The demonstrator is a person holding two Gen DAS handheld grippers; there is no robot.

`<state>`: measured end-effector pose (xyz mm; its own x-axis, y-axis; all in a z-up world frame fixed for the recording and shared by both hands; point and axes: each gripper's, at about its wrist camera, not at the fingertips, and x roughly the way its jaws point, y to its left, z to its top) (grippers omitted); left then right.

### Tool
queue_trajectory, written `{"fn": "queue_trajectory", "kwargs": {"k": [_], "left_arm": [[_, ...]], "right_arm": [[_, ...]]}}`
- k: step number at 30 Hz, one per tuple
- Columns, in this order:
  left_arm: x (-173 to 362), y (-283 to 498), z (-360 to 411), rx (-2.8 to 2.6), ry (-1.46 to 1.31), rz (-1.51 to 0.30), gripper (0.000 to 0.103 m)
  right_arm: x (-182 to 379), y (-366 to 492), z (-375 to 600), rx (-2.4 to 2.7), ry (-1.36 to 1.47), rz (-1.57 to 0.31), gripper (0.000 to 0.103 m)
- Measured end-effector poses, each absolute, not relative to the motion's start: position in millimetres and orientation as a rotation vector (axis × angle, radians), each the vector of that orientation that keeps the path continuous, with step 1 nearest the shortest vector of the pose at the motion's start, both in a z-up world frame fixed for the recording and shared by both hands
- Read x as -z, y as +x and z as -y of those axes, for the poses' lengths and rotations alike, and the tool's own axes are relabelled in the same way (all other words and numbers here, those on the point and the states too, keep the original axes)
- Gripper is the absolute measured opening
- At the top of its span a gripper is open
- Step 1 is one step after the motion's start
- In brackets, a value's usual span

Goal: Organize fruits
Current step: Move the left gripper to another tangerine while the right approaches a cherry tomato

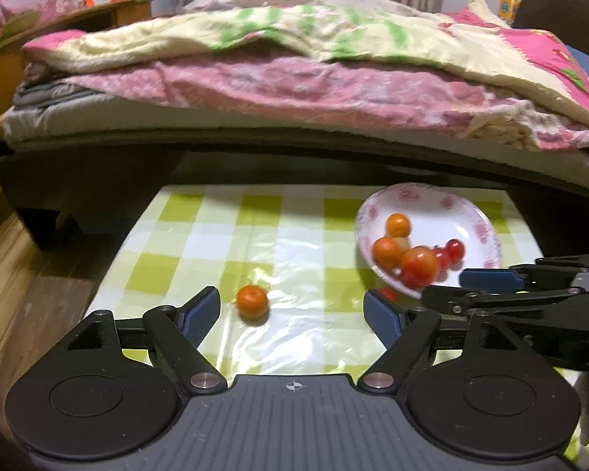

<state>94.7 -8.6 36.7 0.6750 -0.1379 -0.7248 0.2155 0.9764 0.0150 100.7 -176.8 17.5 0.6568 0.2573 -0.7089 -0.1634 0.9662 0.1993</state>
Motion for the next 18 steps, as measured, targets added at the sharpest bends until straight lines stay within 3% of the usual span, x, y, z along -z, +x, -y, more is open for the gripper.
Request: {"fn": "queue_trajectory", "kwargs": {"k": [18], "left_arm": [[-10.6, 94.1, -14.4, 0.182, 0.129, -0.883, 0.085]], "right_arm": [[28.9, 121.0, 164.1, -0.262, 0.146, -0.897, 0.042]]}}
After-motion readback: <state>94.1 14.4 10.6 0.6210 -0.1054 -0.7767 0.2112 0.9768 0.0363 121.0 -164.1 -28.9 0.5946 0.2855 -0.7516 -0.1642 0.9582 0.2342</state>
